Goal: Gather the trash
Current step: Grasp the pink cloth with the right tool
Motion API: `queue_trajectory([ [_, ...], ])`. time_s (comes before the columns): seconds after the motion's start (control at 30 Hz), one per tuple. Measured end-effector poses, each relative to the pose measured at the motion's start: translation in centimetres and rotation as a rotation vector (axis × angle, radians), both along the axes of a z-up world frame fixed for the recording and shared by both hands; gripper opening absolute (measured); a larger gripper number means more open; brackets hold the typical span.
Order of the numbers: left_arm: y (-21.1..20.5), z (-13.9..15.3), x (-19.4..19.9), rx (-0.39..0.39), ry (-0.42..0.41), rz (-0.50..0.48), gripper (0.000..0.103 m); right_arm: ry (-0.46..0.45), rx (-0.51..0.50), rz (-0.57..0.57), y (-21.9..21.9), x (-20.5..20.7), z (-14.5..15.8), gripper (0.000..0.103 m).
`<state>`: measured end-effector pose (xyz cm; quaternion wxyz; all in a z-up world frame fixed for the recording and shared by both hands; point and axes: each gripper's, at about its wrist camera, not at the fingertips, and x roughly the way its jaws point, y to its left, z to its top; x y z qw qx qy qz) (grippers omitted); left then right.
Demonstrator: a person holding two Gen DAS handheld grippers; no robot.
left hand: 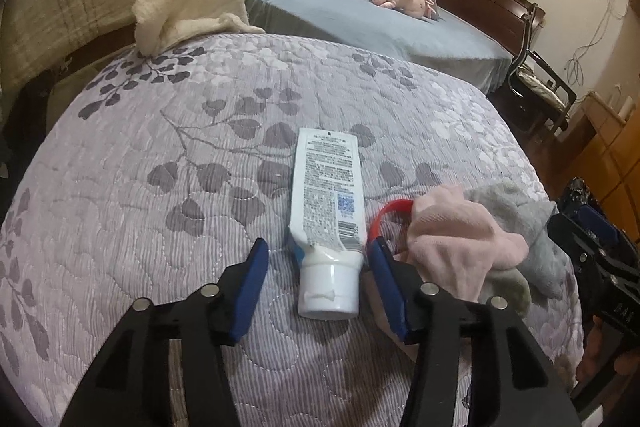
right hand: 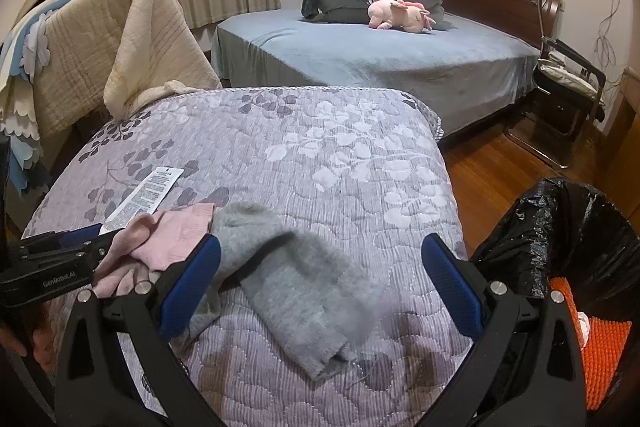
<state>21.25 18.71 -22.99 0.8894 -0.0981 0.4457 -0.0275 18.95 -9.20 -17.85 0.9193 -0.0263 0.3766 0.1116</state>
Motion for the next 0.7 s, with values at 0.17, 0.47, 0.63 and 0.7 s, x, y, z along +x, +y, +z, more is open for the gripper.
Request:
queue_trajectory([
  [0.17, -0.7, 0.0, -0.1, 0.027, -0.008, -0.019, 0.035, -0.003, 0.001, -0.001, 0.1, 0.0, 0.1, 0.098],
  [0.47, 0.7, 2.5, -1.7, 0.023, -0.094, 0.032, 0.035, -0.034, 0.034, 0.021, 0.6, -0.5, 1.7, 0.098],
  [0.63, 2.1, 3.1, -2.7, 0.019, -0.097, 0.066, 0.034, -0.043, 0.063, 0.084, 2.3, -1.1, 2.6, 0.085],
  [0.7, 2.7, 3.5, -3.0, 0.021, -0.101, 0.081, 0.034, -0.032, 0.062, 0.120, 3.4, -1.3, 2.5, 0.081],
])
